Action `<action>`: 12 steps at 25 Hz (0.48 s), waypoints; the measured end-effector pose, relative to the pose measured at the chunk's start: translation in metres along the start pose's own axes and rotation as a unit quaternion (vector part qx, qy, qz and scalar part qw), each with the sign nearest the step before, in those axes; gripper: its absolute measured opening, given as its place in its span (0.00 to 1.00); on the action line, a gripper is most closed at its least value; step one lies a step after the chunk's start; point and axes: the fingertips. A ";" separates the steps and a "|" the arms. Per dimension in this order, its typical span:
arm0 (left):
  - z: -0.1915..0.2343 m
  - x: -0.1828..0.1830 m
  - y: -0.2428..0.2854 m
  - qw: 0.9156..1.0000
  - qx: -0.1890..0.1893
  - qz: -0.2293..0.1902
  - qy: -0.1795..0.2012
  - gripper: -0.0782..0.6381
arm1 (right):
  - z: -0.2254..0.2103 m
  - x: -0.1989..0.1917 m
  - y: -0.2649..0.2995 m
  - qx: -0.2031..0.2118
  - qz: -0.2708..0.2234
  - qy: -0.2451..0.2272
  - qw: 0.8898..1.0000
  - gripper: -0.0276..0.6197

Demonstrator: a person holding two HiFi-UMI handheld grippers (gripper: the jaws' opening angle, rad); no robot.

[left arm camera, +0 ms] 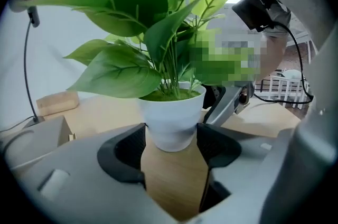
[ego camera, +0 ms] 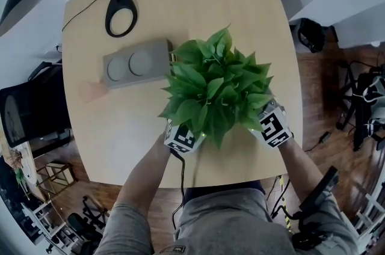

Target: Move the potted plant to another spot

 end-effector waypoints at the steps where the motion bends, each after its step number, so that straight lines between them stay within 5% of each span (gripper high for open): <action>1: -0.001 0.000 0.001 1.000 0.003 -0.001 0.000 0.52 | -0.002 0.001 0.000 -0.004 -0.003 0.005 1.000 0.57; 12: -0.008 0.007 -0.013 0.999 0.030 0.000 -0.016 0.51 | 0.006 0.011 -0.009 -0.012 0.004 0.005 1.000 0.53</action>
Point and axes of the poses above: the fingertips, and each gripper's own axes: y forward along the fingers, z to its left, x out of its top, and after that the axes turned 1 degree about z, right-handed
